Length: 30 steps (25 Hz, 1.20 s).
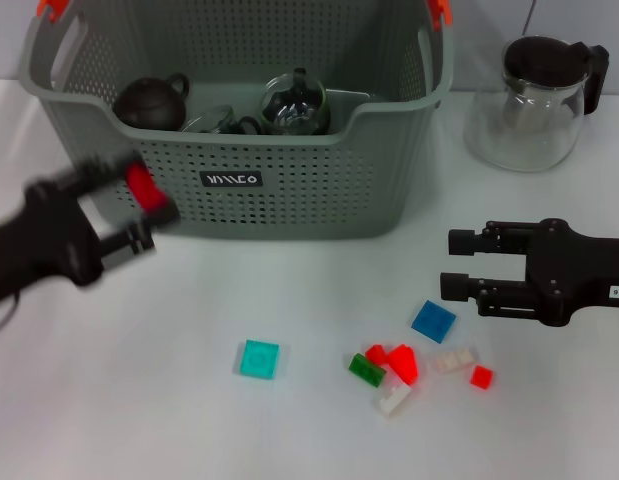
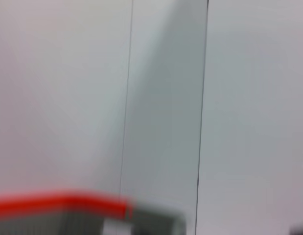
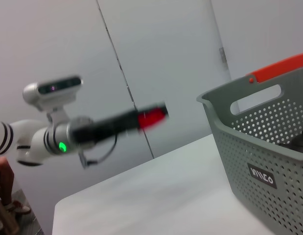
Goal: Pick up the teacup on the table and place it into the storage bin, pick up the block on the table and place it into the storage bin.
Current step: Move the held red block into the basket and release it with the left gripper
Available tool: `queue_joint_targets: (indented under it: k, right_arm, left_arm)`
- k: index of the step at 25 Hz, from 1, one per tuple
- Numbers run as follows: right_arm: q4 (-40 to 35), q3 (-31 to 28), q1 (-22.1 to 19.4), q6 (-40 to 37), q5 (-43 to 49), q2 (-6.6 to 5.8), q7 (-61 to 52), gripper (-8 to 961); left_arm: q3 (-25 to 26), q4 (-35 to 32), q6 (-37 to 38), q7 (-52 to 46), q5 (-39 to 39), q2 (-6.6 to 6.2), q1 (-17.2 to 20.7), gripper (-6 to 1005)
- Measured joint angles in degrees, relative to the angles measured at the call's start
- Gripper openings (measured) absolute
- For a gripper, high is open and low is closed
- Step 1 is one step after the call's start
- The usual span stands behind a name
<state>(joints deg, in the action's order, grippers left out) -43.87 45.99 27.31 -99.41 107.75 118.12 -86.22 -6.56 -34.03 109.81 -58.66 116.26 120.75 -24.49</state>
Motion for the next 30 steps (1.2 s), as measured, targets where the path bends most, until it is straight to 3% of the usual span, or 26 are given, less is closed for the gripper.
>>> queue_joint_targets:
  k: [4, 10, 15, 21, 26, 30]
  right_arm:
    - [0.1, 0.2, 0.2, 0.0, 0.0, 0.01, 0.0, 674]
    - [0.1, 0.3, 0.3, 0.1, 0.0, 0.08, 0.0, 674]
    - [0.1, 0.3, 0.3, 0.1, 0.0, 0.17, 0.0, 675]
    - [0.1, 0.4, 0.4, 0.1, 0.0, 0.11, 0.0, 675]
    - [0.1, 0.3, 0.4, 0.1, 0.0, 0.01, 0.0, 675]
    - [0.1, 0.4, 0.2, 0.1, 0.0, 0.00, 0.0, 675]
  left_arm:
    - [0.2, -2.5, 0.8, -10.2, -6.8, -0.75, -3.6, 667]
    - [-2.2, -7.0, -8.7, -28.0, -8.6, -2.38, -10.8, 667]
    - [-11.9, -10.7, -20.4, -42.6, -8.3, -3.33, -15.7, 666]
    - [-31.0, -13.3, -37.7, -54.6, -1.3, -4.99, -19.2, 697]
    - [-38.4, -13.1, -46.4, -60.1, 9.1, -4.99, -22.3, 729]
    - [-43.8, -11.6, -52.9, -65.7, 17.7, -4.30, -24.1, 754]
